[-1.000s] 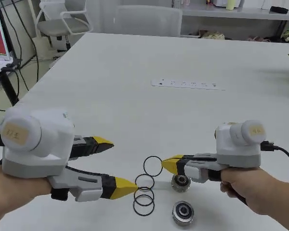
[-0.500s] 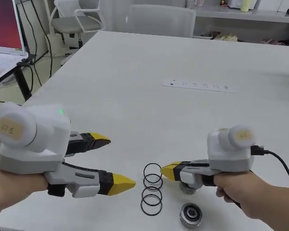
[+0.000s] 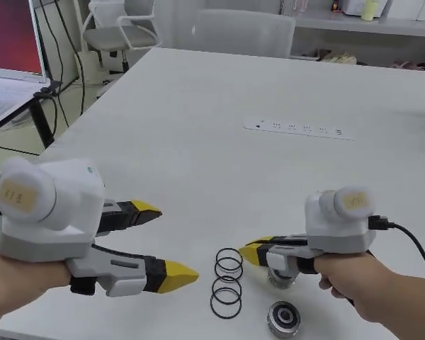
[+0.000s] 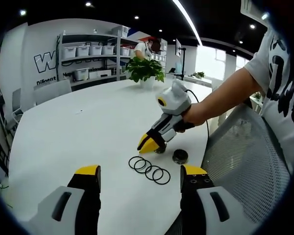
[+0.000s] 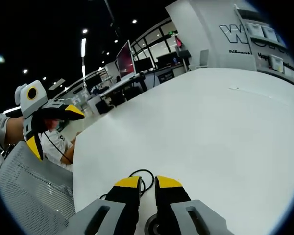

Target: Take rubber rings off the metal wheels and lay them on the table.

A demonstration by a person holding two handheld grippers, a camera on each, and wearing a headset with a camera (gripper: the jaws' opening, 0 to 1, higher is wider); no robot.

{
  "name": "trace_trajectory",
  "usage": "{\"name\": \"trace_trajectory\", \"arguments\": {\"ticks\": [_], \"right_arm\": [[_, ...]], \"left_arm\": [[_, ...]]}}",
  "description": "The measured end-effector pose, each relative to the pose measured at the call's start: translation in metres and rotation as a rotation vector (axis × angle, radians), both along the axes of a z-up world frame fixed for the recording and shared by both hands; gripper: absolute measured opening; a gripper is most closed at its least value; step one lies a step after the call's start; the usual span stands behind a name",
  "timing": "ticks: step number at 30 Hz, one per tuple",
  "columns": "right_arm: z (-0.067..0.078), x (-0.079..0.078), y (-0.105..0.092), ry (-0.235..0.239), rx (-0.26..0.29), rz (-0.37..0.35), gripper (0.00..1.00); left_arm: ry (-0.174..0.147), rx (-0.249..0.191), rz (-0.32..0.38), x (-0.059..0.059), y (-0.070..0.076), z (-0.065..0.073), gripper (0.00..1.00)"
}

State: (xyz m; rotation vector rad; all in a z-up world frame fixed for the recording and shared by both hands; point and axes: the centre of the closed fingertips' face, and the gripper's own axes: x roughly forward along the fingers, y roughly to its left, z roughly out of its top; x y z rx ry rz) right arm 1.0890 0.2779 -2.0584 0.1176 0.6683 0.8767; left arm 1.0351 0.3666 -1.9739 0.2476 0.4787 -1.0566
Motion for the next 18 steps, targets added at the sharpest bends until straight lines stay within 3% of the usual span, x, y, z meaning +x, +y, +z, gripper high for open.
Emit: {"name": "trace_trajectory", "arguments": {"ticks": [8,18], "right_arm": [[0.03,0.0,-0.014,-0.044,0.074,-0.052,0.19],[0.057,-0.012,-0.043,-0.11,0.081,-0.09,0.29]], "left_arm": [[0.002,-0.004,-0.012,-0.003,-0.01,0.003,0.63],[0.0,0.002,-0.036,-0.008,-0.017,0.008,0.64]]}}
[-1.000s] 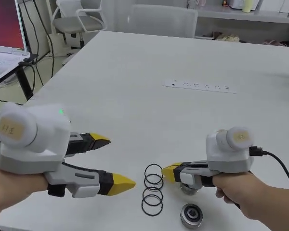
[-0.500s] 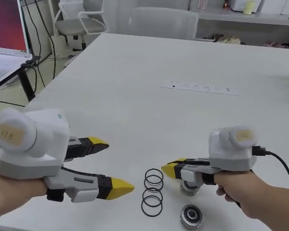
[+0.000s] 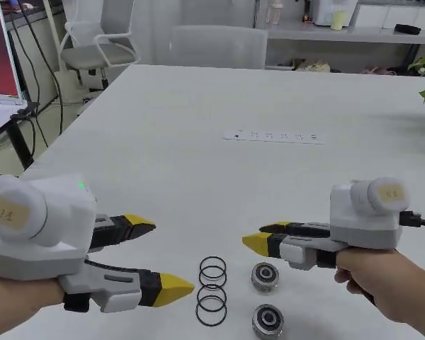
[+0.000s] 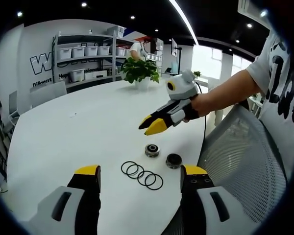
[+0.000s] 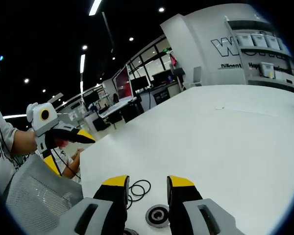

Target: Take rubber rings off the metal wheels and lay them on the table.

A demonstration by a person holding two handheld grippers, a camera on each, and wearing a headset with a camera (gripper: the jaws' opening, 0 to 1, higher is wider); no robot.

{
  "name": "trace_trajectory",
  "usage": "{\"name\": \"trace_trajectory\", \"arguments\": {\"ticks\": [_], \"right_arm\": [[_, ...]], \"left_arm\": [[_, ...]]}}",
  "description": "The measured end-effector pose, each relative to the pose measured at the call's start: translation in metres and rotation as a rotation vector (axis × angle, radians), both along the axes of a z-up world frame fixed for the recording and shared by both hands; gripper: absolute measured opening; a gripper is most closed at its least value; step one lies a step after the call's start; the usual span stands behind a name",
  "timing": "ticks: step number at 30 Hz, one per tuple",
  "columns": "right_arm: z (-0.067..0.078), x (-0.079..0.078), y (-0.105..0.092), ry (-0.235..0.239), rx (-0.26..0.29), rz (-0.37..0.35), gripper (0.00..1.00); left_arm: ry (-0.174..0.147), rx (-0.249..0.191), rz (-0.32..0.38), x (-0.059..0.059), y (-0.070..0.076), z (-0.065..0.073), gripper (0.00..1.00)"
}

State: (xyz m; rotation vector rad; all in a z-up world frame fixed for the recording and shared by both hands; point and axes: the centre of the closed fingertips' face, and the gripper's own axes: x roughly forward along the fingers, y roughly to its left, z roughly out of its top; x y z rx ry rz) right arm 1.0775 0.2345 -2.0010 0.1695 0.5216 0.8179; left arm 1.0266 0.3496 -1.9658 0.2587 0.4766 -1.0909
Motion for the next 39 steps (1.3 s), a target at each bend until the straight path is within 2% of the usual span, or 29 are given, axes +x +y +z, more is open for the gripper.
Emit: {"name": "trace_trajectory", "arguments": {"ticks": [6,9,12,32,39], "right_arm": [[0.008,-0.007,-0.011,-0.018,-0.005,-0.01,0.35],[0.019,-0.017,-0.022,-0.044,-0.006,-0.019,0.36],[0.022,-0.024,-0.025,-0.062,-0.022,-0.009,0.38],[0.025,-0.073,-0.048,-0.14,-0.158,0.07,0.47],[0.022,-0.085,-0.06,-0.136,-0.186,0.069,0.51]], "left_arm": [[-0.009,-0.004,-0.003,-0.001,-0.002,0.005,0.65],[-0.014,-0.007,-0.002,-0.003,-0.002,0.008,0.65],[-0.018,-0.007,-0.002,-0.004,-0.003,0.009,0.65],[-0.028,-0.003,0.01,-0.012,-0.003,0.012,0.67],[-0.027,0.009,0.01,-0.015,0.0,0.008,0.68]]}}
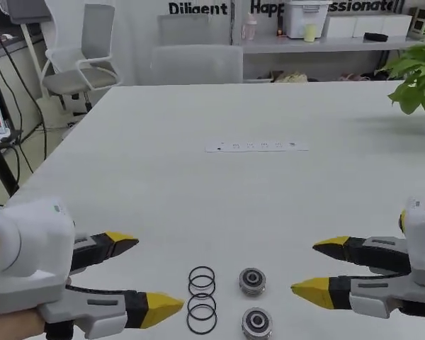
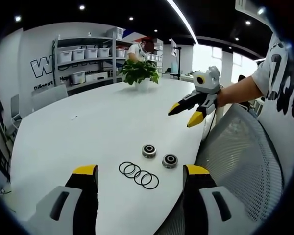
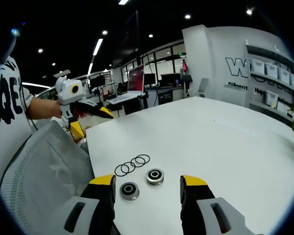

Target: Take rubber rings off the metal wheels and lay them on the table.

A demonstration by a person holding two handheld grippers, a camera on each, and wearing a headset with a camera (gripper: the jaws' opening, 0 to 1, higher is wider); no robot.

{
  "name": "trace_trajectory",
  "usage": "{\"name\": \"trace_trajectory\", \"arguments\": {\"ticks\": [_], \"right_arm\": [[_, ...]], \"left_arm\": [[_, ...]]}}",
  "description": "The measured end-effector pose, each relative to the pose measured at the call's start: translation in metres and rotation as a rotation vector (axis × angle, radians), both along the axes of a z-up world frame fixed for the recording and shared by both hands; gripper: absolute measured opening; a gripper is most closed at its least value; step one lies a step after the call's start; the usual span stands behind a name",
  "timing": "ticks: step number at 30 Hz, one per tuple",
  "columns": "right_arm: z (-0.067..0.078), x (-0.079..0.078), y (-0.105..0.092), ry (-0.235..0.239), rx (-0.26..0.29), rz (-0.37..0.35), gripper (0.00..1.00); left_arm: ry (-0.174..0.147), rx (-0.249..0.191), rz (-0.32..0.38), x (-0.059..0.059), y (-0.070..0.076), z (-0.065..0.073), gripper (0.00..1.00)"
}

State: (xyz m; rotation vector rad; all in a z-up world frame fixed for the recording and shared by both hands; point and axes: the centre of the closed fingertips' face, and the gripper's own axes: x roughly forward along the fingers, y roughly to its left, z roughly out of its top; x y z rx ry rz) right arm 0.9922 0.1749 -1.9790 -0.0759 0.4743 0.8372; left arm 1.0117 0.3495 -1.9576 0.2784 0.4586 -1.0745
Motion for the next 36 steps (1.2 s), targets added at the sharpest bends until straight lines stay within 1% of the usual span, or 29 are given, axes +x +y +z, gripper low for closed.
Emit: {"name": "trace_trajectory", "arguments": {"ticks": [4,8,15,19,22,25,28,36], "right_arm": [[-0.004,-0.008,-0.005,-0.001,-0.022,-0.006,0.53],[-0.007,-0.017,-0.006,0.004,-0.036,-0.005,0.55],[-0.009,-0.03,-0.01,0.003,-0.06,-0.002,0.58],[-0.01,-0.036,-0.012,0.002,-0.069,-0.001,0.61],[-0.011,-0.037,-0.013,0.005,-0.071,-0.008,0.61],[-0.009,-0.036,-0.015,0.006,-0.061,-0.023,0.61],[-0.009,-0.036,-0.017,0.004,-0.064,-0.032,0.61],[-0.007,-0.039,-0.017,-0.005,-0.078,-0.033,0.61]], "left_arm": [[0.006,-0.001,0.002,-0.002,0.001,-0.002,0.69],[0.022,-0.01,0.008,-0.005,0.002,-0.004,0.7],[0.029,-0.012,0.022,-0.008,0.006,-0.008,0.72],[0.023,-0.005,0.028,-0.009,0.009,-0.009,0.72],[0.022,-0.006,0.032,-0.01,0.01,-0.009,0.72],[0.018,-0.002,0.03,-0.012,0.011,-0.009,0.72],[0.01,0.004,0.026,-0.013,0.011,-0.01,0.72],[0.007,0.001,0.029,-0.015,0.012,-0.009,0.72]]}}
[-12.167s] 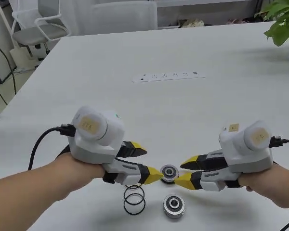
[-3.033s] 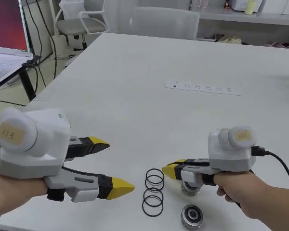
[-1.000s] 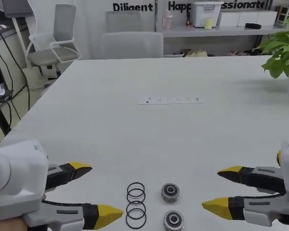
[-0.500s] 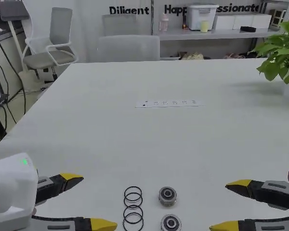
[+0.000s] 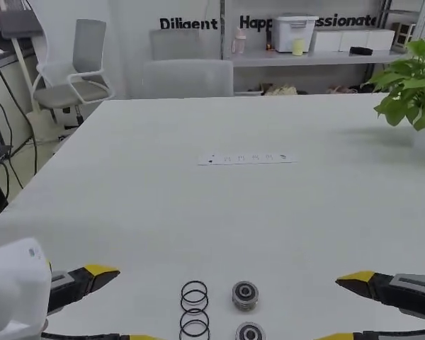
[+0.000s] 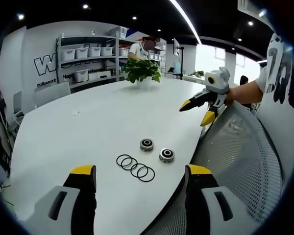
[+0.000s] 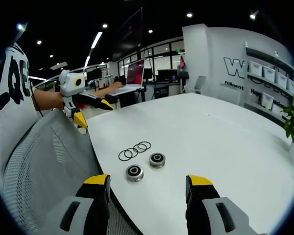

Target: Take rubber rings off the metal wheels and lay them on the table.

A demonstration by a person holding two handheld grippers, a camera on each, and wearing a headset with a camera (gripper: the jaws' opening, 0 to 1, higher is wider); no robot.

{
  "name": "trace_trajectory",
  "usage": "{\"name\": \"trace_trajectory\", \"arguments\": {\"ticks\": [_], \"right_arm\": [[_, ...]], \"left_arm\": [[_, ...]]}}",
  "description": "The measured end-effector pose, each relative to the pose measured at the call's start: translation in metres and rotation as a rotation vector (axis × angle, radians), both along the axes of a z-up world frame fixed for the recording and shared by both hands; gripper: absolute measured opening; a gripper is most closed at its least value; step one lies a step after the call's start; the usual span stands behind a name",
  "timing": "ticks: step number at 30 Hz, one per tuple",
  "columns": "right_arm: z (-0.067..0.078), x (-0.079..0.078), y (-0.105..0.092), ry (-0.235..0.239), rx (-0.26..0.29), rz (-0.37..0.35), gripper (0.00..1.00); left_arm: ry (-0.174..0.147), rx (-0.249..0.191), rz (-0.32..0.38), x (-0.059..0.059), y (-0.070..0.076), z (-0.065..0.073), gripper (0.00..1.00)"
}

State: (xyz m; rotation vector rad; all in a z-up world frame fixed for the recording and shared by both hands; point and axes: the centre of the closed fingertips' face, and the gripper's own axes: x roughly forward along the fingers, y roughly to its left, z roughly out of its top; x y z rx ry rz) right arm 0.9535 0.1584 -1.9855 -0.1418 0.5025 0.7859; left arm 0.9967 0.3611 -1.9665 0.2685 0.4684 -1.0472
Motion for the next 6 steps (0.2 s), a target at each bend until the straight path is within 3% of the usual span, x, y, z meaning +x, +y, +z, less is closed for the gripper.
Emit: {"name": "trace_trajectory", "arguments": {"ticks": [6], "right_arm": [[0.0075,-0.0047,0.0034,0.0,0.041,-0.005,0.54]], "left_arm": [[-0.011,0.028,-0.027,-0.0101,-0.0033,-0.0015,0.7]]}}
